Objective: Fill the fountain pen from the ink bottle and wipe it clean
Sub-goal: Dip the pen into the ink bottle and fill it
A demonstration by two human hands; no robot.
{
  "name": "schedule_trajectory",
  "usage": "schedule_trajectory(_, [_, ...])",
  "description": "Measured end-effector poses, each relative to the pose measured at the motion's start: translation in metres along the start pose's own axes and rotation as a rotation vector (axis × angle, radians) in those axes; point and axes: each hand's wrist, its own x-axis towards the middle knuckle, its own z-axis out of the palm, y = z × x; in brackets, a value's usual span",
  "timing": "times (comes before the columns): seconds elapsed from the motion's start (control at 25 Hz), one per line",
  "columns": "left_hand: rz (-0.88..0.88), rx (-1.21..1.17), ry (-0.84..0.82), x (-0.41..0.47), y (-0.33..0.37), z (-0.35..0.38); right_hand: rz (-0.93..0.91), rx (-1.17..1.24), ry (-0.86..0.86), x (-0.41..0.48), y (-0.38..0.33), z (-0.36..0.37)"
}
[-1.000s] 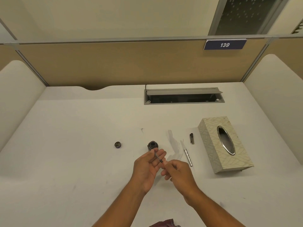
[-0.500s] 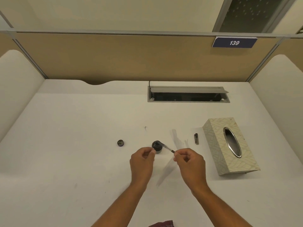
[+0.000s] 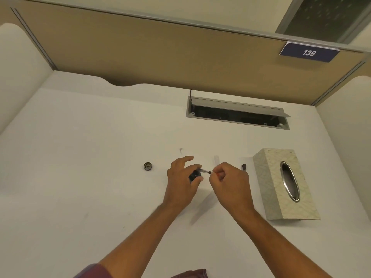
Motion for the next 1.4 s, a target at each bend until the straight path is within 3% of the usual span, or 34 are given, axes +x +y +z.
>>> schedule_trajectory(0.4, [-0.063,-0.125,0.025,0.004,-0.015,0.004,-0.024,-0.131,-0.107,0.015,-0.009,0.001])
schedule_trajectory(0.72, [-0.056,-0.15,0.001,0.014,-0.017,0.01,-0.201,-0.257,-0.238,0.037,-0.012,0.002])
schedule_trajectory(1.08, [-0.067,-0.092,0.012,0.01,-0.012,0.009,-0.5,-0.774,-0.168,0.053,0.004,0.009])
schedule_trajectory(1.4, [-0.077,-0.117,0.027,0.009,-0.015,0.01,-0.584,-0.819,-0.046,0.054,0.008,0.013])
